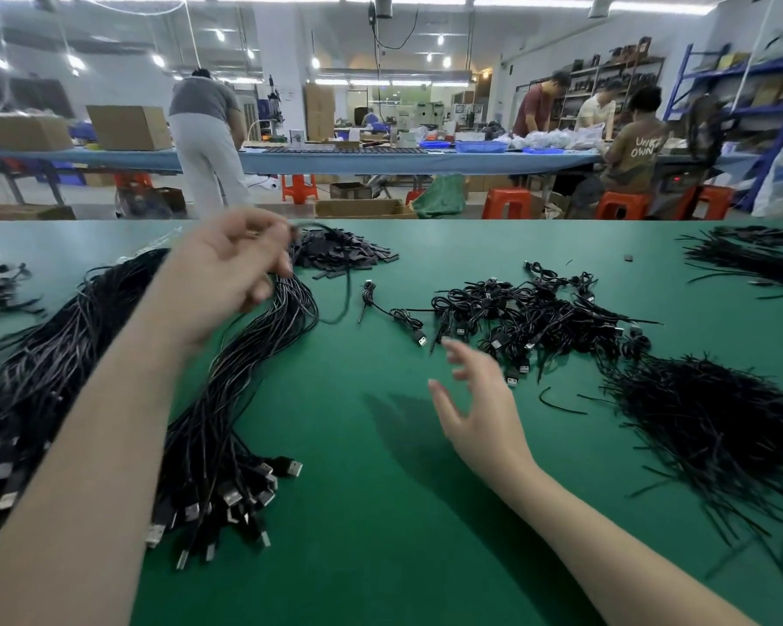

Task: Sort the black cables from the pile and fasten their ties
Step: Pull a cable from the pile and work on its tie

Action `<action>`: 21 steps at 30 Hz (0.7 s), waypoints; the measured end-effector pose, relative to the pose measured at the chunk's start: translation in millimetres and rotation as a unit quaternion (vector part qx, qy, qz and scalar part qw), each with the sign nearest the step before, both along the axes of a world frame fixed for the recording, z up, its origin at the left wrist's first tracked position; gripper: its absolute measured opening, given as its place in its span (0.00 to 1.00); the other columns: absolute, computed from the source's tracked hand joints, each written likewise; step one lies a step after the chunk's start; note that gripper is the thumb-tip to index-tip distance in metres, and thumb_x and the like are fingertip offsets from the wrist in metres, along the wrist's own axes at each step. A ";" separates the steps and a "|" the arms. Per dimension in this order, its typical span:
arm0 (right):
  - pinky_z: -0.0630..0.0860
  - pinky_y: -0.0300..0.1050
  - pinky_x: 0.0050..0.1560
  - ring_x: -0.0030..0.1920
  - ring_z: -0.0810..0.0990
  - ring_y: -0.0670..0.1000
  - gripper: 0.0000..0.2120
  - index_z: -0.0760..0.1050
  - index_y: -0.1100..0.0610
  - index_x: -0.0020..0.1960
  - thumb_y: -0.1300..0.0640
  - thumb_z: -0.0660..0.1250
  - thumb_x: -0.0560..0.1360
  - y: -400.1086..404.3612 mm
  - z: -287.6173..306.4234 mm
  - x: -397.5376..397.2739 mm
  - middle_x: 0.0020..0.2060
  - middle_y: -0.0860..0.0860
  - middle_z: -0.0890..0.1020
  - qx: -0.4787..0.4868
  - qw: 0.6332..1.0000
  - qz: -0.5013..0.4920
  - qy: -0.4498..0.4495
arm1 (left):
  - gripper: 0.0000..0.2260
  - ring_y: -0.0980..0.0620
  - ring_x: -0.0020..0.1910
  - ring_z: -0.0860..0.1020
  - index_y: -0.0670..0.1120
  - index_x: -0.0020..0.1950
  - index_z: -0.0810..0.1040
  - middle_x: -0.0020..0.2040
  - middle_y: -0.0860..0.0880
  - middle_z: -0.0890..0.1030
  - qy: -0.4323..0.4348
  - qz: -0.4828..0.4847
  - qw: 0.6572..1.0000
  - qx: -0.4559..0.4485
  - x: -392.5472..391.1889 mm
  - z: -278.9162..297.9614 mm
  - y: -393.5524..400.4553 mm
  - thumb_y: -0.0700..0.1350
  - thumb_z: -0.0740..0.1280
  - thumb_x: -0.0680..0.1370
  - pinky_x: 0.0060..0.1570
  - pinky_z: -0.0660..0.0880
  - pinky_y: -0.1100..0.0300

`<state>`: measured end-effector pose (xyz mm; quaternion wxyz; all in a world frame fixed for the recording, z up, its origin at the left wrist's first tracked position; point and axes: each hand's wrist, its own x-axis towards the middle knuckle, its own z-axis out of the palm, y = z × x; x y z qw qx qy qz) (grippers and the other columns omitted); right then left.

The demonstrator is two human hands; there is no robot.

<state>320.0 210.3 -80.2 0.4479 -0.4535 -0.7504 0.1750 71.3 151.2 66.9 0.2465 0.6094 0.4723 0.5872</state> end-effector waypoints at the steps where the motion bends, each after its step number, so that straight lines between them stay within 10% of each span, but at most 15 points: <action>1: 0.68 0.34 0.61 0.60 0.71 0.42 0.26 0.63 0.47 0.72 0.50 0.65 0.77 -3.1 10.0 -1.2 0.61 0.42 0.70 0.034 0.999 0.017 0.012 | 0.04 0.59 0.25 0.72 0.56 0.45 0.80 0.33 0.53 0.81 0.055 -0.012 0.998 -0.022 10.5 -3.6 2.2 0.54 0.67 0.73 0.25 0.70 0.71; 4: 0.61 0.36 0.70 0.70 0.65 0.43 0.30 0.58 0.47 0.75 0.44 0.63 0.76 -12.8 42.5 -4.5 0.68 0.40 0.65 0.146 0.985 0.090 -0.005 | 0.01 0.57 0.27 0.73 0.57 0.44 0.81 0.32 0.53 0.81 0.197 -0.059 0.977 -0.054 48.4 -24.7 12.5 0.51 0.69 0.75 0.27 0.71 0.67; 9: 0.69 0.34 0.33 0.31 0.72 0.41 0.08 0.73 0.46 0.51 0.46 0.68 0.74 -11.7 83.5 13.3 0.33 0.47 0.77 0.021 0.986 0.164 -0.024 | 0.04 0.59 0.28 0.74 0.57 0.44 0.82 0.32 0.56 0.81 0.233 -0.139 0.957 -0.103 78.1 -46.4 19.3 0.49 0.68 0.76 0.31 0.71 0.67; 16: 0.64 0.29 0.25 0.23 0.69 0.40 0.06 0.82 0.47 0.42 0.48 0.69 0.74 10.1 98.0 52.2 0.27 0.44 0.79 -0.017 0.996 0.084 -0.033 | 0.04 0.59 0.31 0.78 0.58 0.49 0.80 0.39 0.56 0.84 0.257 -0.104 0.949 -0.150 47.9 -45.3 26.1 0.49 0.69 0.77 0.33 0.73 0.68; 21: 0.61 0.32 0.23 0.23 0.63 0.42 0.11 0.81 0.49 0.41 0.47 0.65 0.77 17.9 95.2 59.3 0.23 0.44 0.70 -0.066 0.998 0.018 0.010 | 0.07 0.58 0.32 0.80 0.50 0.40 0.85 0.35 0.51 0.83 -0.044 -0.058 0.986 -0.150 27.6 -41.5 27.4 0.49 0.77 0.64 0.34 0.77 0.66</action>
